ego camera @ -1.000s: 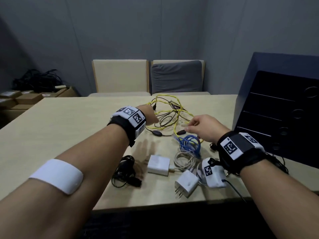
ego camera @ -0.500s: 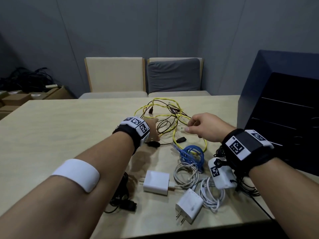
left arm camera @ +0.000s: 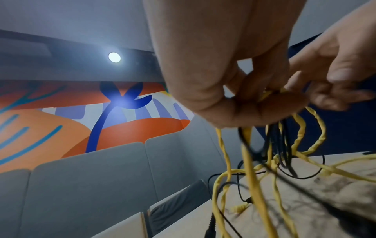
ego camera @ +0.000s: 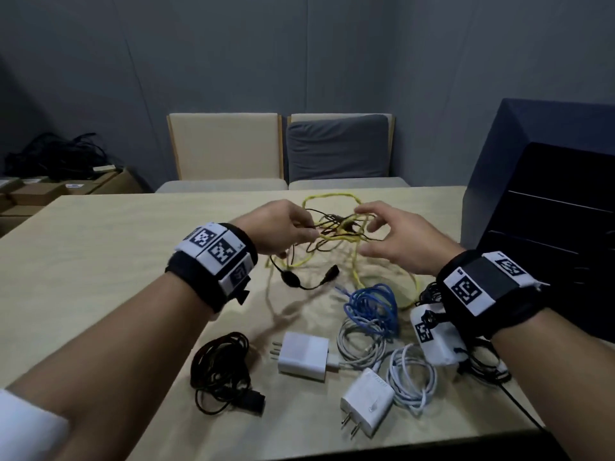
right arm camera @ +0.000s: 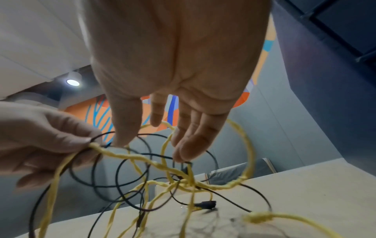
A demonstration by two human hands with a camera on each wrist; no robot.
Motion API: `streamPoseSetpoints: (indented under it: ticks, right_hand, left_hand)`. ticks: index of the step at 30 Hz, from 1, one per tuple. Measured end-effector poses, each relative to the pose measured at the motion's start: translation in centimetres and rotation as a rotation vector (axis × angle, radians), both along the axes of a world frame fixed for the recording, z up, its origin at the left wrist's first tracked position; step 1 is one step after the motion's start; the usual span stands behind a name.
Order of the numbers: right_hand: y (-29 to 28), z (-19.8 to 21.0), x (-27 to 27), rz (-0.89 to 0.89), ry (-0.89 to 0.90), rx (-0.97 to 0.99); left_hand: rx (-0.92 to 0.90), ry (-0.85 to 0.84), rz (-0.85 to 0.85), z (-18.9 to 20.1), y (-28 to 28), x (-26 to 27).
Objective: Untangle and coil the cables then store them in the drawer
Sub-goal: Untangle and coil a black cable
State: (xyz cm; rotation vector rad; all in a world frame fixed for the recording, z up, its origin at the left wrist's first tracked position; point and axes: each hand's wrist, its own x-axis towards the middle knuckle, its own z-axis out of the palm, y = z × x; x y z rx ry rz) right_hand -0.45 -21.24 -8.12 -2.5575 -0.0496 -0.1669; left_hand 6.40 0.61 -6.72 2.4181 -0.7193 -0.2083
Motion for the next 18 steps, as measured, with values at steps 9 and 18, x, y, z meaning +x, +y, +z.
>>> streamPoseSetpoints:
  ticks: [9, 18]
  right_hand:
    - [0.2, -0.9, 0.6, -0.199, -0.025, -0.095]
    - [0.2, -1.7, 0.6, 0.03, 0.271, -0.228]
  left_hand:
    - [-0.546, 0.031, 0.3, 1.3, 1.5, 0.5]
    - [-1.327, -0.02, 0.166, 5.1, 3.3, -0.3]
